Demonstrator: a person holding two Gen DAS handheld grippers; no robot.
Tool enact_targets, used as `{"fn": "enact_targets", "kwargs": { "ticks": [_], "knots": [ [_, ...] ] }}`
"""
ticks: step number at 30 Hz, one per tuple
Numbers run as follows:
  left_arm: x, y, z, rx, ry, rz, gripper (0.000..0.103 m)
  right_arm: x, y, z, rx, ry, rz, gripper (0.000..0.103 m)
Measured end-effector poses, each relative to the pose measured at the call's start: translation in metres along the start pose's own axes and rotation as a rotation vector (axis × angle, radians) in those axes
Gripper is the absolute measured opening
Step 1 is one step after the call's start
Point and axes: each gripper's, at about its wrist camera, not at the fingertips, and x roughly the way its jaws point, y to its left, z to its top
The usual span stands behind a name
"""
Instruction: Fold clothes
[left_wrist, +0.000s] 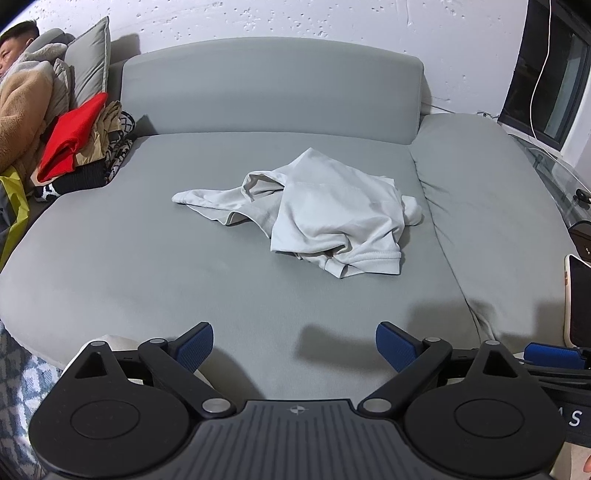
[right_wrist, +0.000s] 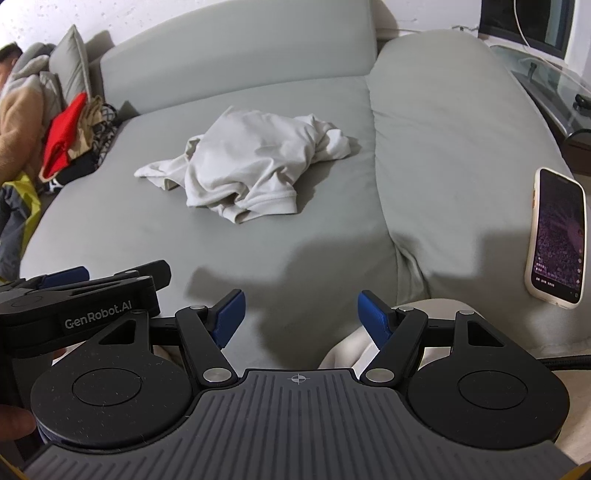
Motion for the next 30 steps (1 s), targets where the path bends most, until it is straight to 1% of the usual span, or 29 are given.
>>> {"fn": "enact_targets", "kwargs": {
  "ticks": [30],
  "knots": [
    [0.0048,-0.0012,-0.0036,-0.008,0.016,0.011,0.094,-0.0007,0.0013,-0.0027,0.0,0.011,-0.013,0.073]
  ]
}}
